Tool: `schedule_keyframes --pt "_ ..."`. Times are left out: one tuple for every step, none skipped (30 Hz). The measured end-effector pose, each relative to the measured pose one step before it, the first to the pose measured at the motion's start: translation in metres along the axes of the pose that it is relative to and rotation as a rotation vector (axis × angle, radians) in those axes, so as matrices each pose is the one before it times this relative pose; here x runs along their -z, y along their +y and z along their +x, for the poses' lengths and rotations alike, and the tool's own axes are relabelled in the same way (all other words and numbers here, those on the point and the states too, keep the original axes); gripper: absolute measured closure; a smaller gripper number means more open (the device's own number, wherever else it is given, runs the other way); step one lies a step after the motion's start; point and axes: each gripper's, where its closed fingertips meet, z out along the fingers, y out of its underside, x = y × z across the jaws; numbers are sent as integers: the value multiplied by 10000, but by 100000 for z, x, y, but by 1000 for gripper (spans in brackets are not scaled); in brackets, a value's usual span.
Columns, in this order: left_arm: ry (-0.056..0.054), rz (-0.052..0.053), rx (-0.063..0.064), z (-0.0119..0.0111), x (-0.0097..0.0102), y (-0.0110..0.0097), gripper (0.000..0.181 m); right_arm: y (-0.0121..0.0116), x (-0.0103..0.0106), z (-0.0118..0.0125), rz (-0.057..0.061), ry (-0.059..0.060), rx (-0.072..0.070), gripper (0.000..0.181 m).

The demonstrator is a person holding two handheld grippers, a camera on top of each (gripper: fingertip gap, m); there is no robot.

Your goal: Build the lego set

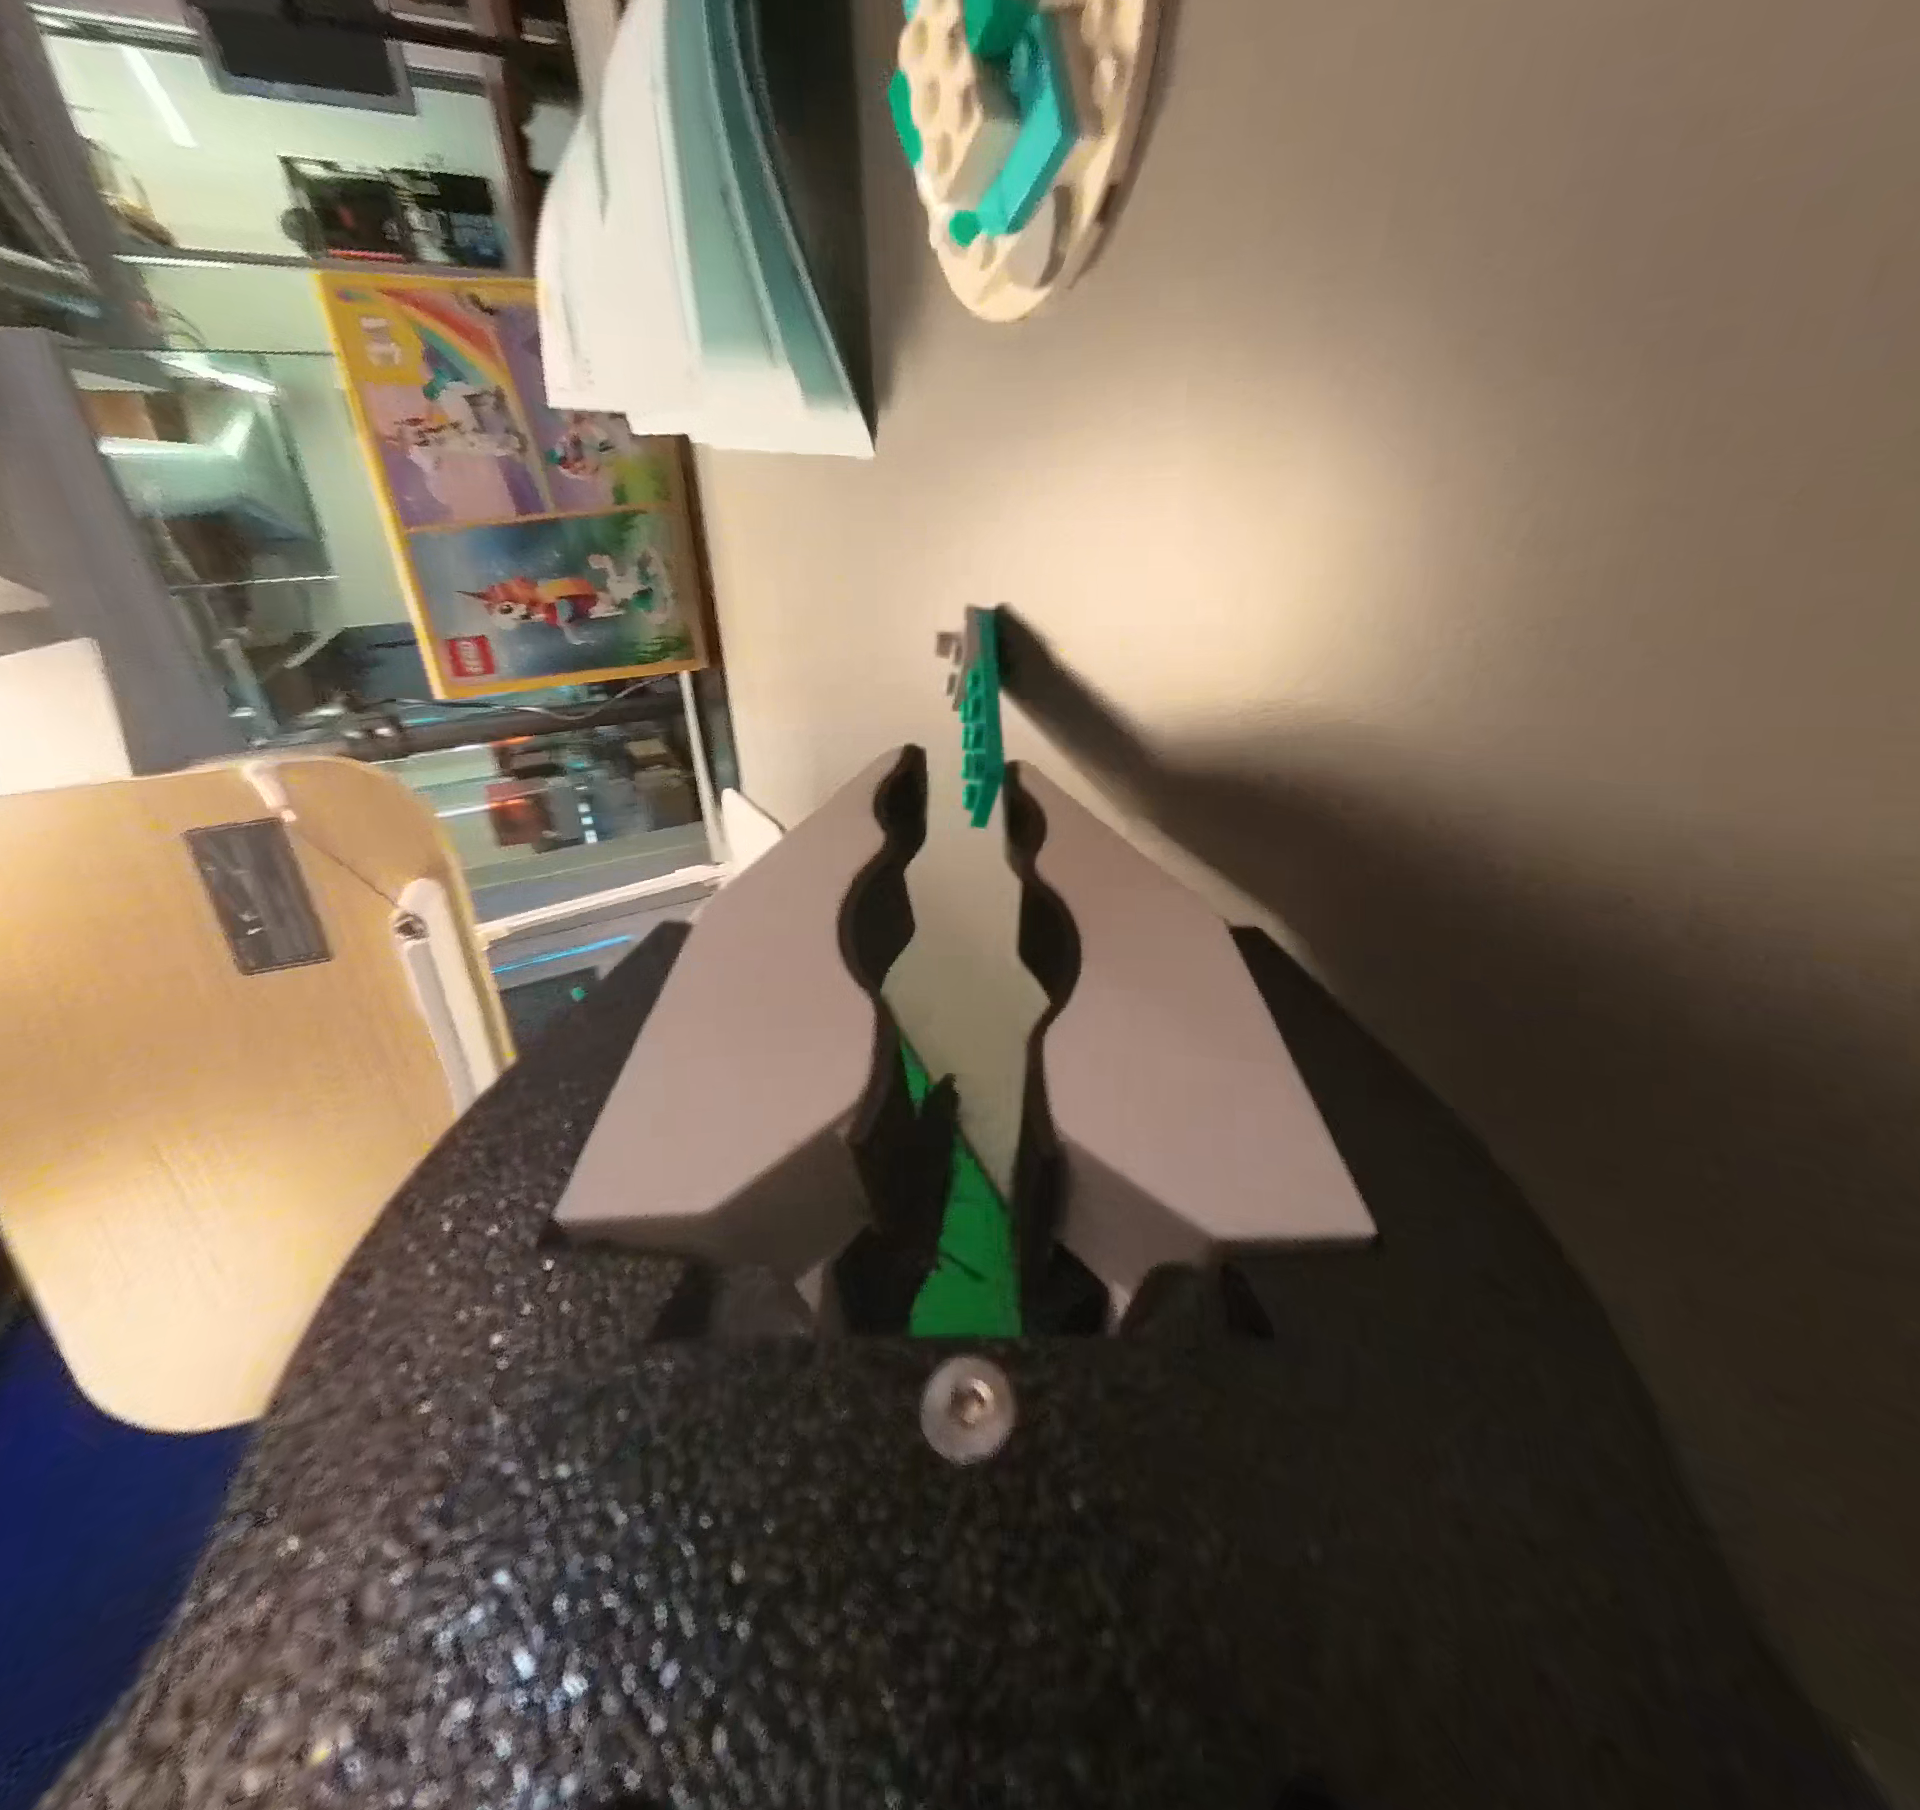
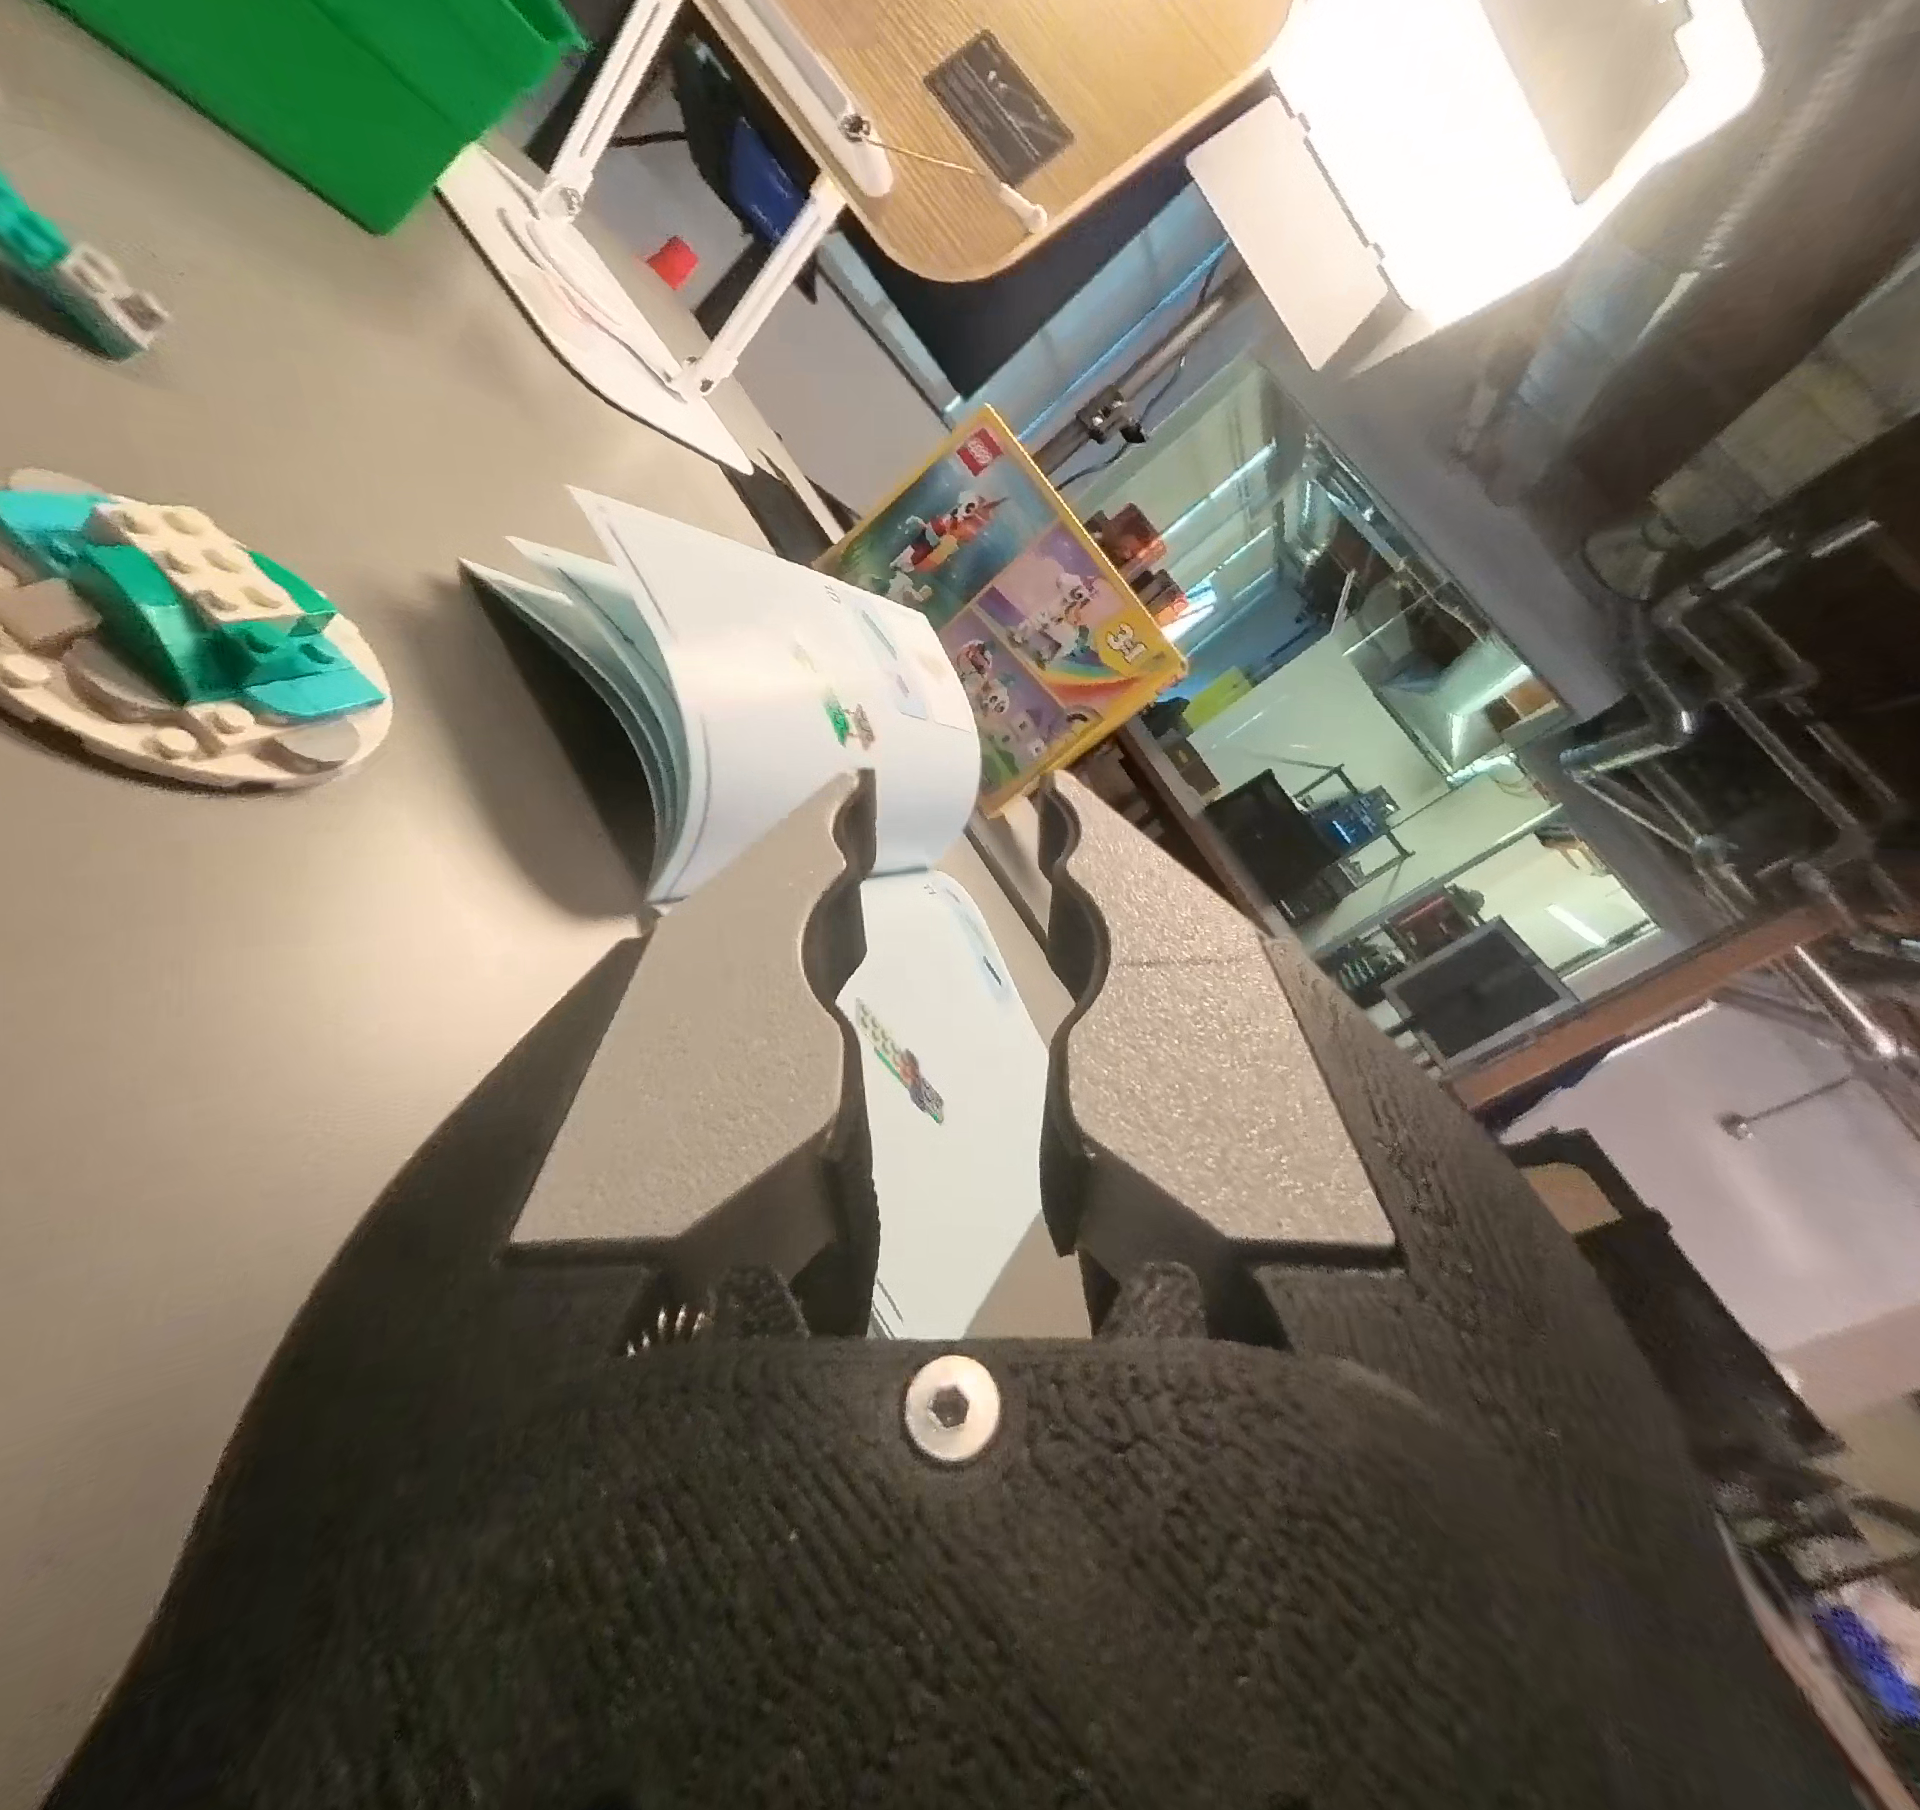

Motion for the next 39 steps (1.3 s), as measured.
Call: schedule_keyframes --pt "323 -46 64 346 185 -170 166 84 29 189 -2 52 -107 152" --pt "308 -214 16 334 118 116 162 50 23 137 8 32 -100 152" --pt "170 -287 25 96 130 263 158 49 23 134 8 28 -98 152" --pt "218 -215 16 116 195 215 156 37 14 107 6 24 -94 152" --pt "261 -191 94 70 303 228 153 25 15 108 9 23 -84 152" --pt "427 -101 209 226 395 140 149 7 10 87 15 18 -70 153" --pt "556 37 350 368 483 -25 145 14 19 90 9 18 -47 152" --pt "704 138 490 511 594 -115 141 7 23 60 8 14 -31 152" --pt "840 339 626 636 684 -333 133 -9 38 56 18 10 -29 152" --pt "898 581 809 679 837 -619 123 -38 33 45 22 9 -31 152" --pt "864 801 859 627 1072 -884 122 -48 52 37 27 3 -31 152" --pt "802 1023 816 613 1375 -1120 121 -60 69 41 34 4 -27 152" --pt "710 1102 769 584 1649 -1215 120 -50 71 51 24 19 -18 153" --pt "417 1069 729 293 1863 -1157 119 -50 72 74 13 31 -7 153" --pt "136 950 629 -17 2027 -951 121 -25 65 73 15 28 1 153" --pt "-164 820 523 -366 2152 -723 123 -3 58 78 8 32 4 153" --pt "-489 726 468 -828 2251 -528 124 42 27 96 -16 41 3 153" --pt "-725 622 477 -1267 2327 -354 124 77 6 127 -29 56 1 153" --pt "-910 577 514 -1681 2375 -258 125 92 -9 136 -32 60 -6 153" --pt "-986 640 536 -1981 2372 -321 128 138 -35 147 -51 65 -2 153" --pt "-943 701 544 -2098 2309 -395 131 208 -59 174 -82 76 27 153" --pt "-814 656 463 -2075 2187 -374 134 307 -60 197 -132 84 107 153" --pt "-805 525 298 -2171 2025 -249 133 447 -41 277 -194 132 172 153" --pt "-913 309 144 -2323 1803 61 131 530 -22 339 -222 140 111 153" --pt "-876 100 -13 -2251 1479 378 130 537 -20 400 -220 146 -18 153" --pt "-678 -24 -93 -1909 1071 581 130 487 -8 499 -189 188 -116 153" --pt "-433 -64 -77 -1438 672 655 131 440 -12 533 -161 203 -158 153" --pt "-199 -93 -9 -986 332 653 130 406 -42 488 -153 192 -156 153" --pt "-18 -117 36 -626 33 605 130 412 -61 451 -166 182 -119 153" --pt "141 -148 4 -324 -198 542 130 395 -93 365 -178 163 -68 153" --pt "156 -208 -35 -269 -391 506 129 336 -79 272 -157 132 -23 153" --pt "127 -243 -75 -290 -529 436 129 251 -69 184 -126 102 12 153" --pt "285 -233 -134 -5 -658 282 128 212 -79 124 -121 84 34 153" --pt "508 -199 -186 406 -760 85 128 226 -79 76 -132 72 55 153" --pt "703 -237 -240 772 -847 4 128 199 -89 19 -133 53 76 153" --pt "720 -340 -342 857 -942 67 130 162 -73 -7 -117 36 89 153" --pt "647 -553 -449 757 -1034 299 132 127 -74 -26 -95 26 82 153" --pt "604 -804 -597 669 -1129 620 136 104 -58 -23 -78 18 55 153" --pt "482 -938 -662 412 -1160 771 141 94 -65 -7 -68 17 31 153"
